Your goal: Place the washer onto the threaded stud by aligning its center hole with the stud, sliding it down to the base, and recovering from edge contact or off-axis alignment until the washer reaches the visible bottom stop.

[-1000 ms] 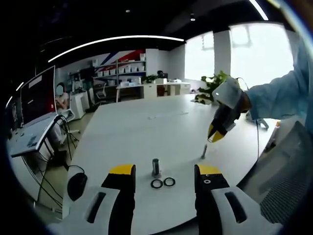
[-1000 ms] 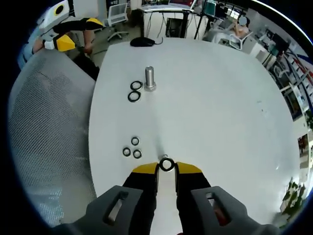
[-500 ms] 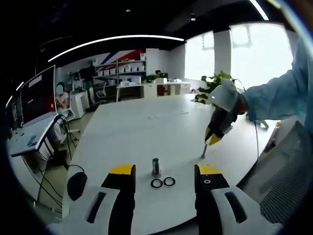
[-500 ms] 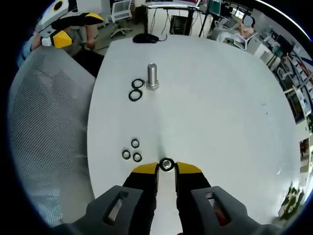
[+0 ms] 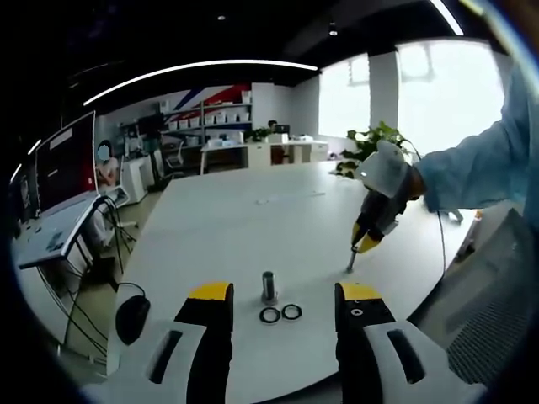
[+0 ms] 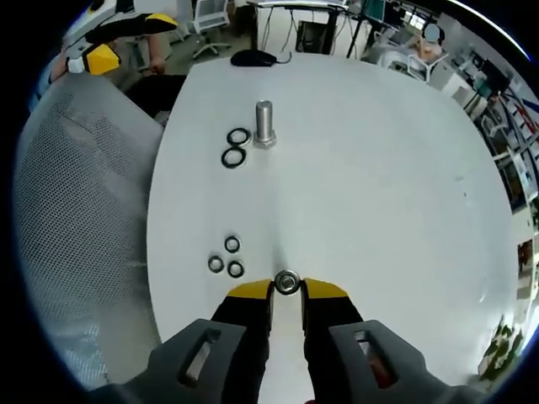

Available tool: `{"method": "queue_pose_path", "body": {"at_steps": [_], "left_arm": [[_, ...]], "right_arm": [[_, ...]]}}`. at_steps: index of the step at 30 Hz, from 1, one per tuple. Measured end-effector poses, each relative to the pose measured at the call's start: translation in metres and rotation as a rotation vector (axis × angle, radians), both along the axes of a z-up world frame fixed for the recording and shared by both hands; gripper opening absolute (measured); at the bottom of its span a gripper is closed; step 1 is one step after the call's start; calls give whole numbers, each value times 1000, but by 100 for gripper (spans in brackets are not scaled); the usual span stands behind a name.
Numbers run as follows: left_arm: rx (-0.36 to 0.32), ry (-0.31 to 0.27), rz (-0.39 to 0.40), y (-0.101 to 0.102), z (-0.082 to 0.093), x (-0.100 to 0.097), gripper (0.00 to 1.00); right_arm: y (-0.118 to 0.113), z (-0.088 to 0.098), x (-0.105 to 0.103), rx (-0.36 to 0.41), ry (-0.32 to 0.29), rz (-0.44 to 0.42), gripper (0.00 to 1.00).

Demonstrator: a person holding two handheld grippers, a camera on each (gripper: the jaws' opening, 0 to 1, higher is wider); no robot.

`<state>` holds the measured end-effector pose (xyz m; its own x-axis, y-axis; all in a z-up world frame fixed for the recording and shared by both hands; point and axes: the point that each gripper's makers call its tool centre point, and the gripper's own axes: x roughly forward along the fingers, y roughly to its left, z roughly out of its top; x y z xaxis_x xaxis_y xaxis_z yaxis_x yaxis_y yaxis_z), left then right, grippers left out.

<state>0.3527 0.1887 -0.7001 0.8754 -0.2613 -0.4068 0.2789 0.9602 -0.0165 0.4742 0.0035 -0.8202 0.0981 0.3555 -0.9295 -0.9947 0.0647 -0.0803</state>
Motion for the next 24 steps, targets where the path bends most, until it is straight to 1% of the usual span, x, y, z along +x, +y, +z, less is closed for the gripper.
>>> {"method": "queue_pose_path", "body": {"at_steps": [4, 8, 15, 24], "left_arm": [[-1, 0, 1, 0, 0, 0, 46], [-1, 1, 2, 0, 0, 0, 46], [-1, 0, 1, 0, 0, 0, 46], [-1, 0, 0, 0, 0, 0, 46]], "right_arm": [[-1, -2, 0, -8, -7, -1, 15], [-2, -2, 2, -8, -6, -14, 19], [-4, 0, 0, -1, -1, -23, 19], [-8, -4, -5, -4, 9, -30, 19]]}}
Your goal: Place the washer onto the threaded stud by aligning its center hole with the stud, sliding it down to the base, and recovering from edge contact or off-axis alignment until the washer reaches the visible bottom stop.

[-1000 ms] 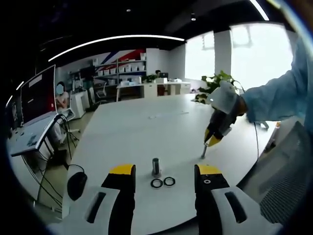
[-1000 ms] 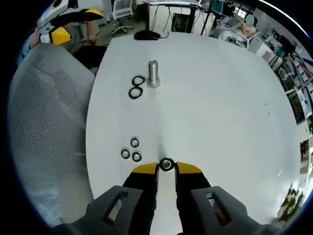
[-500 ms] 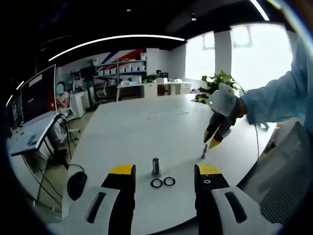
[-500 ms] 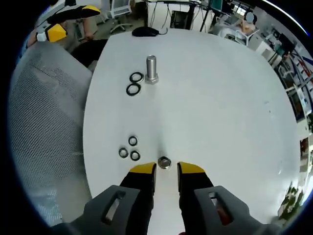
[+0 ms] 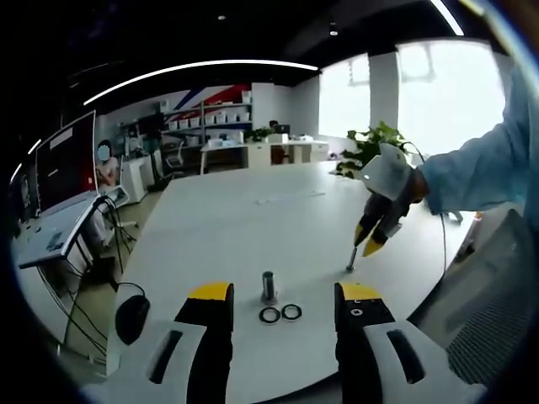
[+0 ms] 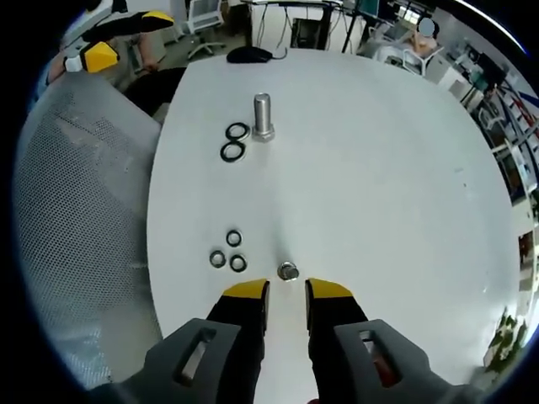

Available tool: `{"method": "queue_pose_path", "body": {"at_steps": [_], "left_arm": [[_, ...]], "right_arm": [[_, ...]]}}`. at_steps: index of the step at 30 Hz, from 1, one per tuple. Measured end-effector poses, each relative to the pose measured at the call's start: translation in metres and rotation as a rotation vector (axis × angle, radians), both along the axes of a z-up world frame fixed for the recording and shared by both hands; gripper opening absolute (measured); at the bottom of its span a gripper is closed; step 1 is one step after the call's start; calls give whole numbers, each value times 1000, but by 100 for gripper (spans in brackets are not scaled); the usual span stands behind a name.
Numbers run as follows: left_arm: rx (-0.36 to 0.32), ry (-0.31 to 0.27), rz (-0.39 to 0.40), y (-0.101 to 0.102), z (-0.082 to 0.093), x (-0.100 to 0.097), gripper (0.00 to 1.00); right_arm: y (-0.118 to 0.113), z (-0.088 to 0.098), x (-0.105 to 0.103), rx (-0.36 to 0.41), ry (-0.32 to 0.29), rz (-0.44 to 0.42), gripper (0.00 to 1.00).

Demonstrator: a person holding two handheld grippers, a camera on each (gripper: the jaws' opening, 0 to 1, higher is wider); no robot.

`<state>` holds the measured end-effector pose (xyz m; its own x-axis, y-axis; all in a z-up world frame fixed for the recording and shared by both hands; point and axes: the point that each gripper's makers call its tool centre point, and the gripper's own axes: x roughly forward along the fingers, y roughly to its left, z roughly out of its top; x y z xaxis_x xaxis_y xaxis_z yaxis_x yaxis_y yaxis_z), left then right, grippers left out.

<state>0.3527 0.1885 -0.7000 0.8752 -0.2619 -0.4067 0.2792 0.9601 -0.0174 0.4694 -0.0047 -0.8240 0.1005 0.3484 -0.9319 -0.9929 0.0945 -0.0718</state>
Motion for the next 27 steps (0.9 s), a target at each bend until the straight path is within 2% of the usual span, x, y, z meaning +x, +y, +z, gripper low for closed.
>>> {"method": "queue_pose_path", "body": {"at_steps": [27], "left_arm": [[-3, -2, 0, 0, 0, 0, 46]], "right_arm": [[8, -15, -26, -14, 58, 40, 19]]}}
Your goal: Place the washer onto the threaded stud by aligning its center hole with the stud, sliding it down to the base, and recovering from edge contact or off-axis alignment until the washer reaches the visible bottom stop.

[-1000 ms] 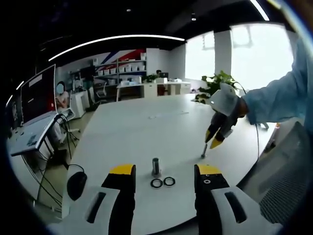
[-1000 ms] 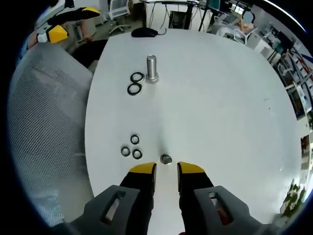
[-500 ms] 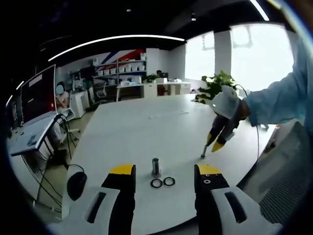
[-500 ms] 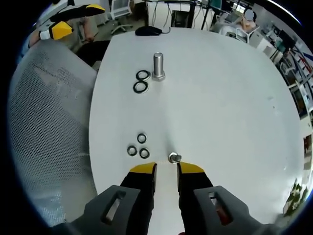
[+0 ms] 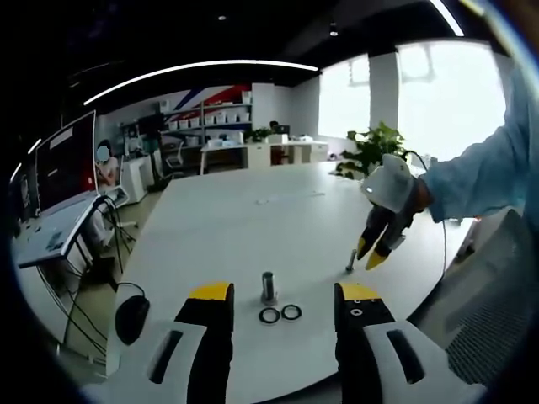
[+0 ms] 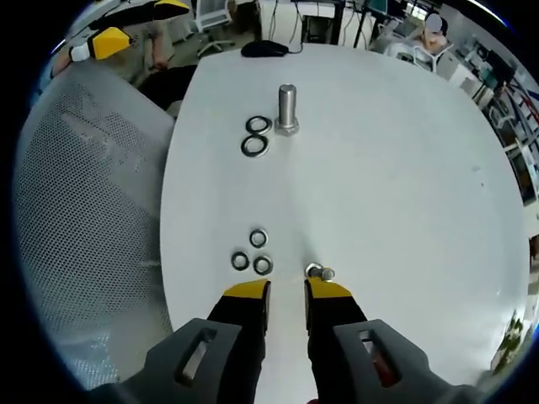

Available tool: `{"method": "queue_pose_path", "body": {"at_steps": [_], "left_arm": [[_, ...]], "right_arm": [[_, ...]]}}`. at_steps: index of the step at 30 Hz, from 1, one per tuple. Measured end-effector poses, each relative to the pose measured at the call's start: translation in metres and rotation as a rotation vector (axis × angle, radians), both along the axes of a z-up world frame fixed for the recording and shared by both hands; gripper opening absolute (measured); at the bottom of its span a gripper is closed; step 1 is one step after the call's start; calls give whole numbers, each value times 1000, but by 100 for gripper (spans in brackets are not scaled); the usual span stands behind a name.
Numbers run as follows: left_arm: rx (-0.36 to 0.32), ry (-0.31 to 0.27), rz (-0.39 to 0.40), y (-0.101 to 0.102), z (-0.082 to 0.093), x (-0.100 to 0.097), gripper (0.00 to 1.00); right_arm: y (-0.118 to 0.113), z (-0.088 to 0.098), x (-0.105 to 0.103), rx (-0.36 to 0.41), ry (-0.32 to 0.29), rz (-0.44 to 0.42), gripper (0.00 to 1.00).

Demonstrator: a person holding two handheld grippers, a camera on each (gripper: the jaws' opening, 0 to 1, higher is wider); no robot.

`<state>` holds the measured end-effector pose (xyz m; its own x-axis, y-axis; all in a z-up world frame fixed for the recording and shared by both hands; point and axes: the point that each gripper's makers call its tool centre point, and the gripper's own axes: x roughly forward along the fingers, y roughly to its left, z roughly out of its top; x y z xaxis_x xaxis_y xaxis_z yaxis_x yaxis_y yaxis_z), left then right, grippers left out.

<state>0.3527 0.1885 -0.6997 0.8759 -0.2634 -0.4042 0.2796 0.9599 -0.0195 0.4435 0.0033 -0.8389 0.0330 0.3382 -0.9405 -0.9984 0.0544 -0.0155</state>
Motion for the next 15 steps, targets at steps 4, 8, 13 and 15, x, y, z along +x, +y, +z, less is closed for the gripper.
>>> {"method": "queue_pose_path", "body": {"at_steps": [4, 8, 13, 15], "left_arm": [[0, 0, 1, 0, 0, 0, 46], [-1, 0, 0, 0, 0, 0, 46], [-2, 1, 0, 0, 0, 0, 45], [-1, 2, 0, 0, 0, 0, 45]], "right_arm": [[3, -1, -2, 4, 5, 4, 19], [5, -3, -4, 3, 9, 10, 19], [7, -7, -8, -3, 15, 21, 19], [9, -8, -10, -4, 19, 24, 19]]}}
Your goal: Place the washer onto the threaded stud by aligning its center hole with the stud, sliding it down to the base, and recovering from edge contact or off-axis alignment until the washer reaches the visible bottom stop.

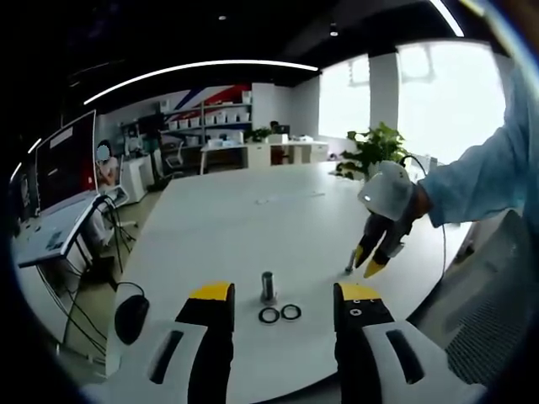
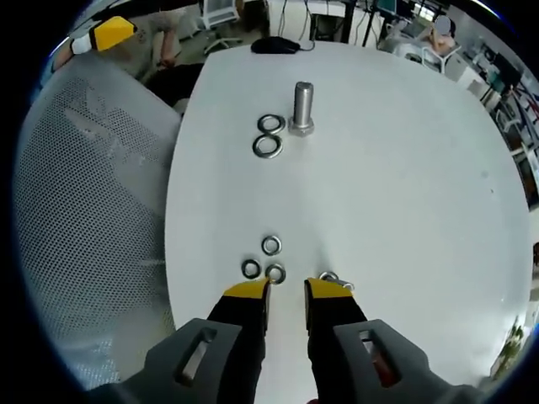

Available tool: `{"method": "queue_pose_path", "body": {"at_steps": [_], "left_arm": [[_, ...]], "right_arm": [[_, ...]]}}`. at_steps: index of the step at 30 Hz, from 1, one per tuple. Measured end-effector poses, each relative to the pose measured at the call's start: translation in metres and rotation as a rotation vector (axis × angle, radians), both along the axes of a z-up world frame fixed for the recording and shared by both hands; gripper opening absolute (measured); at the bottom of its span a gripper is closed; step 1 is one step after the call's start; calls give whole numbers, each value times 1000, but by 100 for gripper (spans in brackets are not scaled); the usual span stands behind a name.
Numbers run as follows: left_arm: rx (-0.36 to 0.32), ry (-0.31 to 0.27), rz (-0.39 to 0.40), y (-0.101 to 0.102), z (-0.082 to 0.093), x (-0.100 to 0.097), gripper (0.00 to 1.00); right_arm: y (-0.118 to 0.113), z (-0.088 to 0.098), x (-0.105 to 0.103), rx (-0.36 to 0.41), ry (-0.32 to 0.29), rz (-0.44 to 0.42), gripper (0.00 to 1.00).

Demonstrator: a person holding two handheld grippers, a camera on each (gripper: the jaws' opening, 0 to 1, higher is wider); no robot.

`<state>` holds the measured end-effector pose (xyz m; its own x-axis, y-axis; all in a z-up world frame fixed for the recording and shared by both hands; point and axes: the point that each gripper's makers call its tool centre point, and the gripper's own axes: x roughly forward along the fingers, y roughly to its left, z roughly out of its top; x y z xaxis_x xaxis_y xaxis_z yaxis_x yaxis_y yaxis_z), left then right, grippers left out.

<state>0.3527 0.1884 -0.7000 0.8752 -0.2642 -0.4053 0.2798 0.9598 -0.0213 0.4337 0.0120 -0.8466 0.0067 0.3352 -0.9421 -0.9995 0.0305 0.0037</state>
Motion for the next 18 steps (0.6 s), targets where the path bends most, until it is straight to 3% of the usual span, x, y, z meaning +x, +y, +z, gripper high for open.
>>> {"method": "queue_pose_path", "body": {"at_steps": [18], "left_arm": [[1, 9, -3, -1, -1, 0, 45]], "right_arm": [[1, -17, -12, -32, 24, 34, 19]]}}
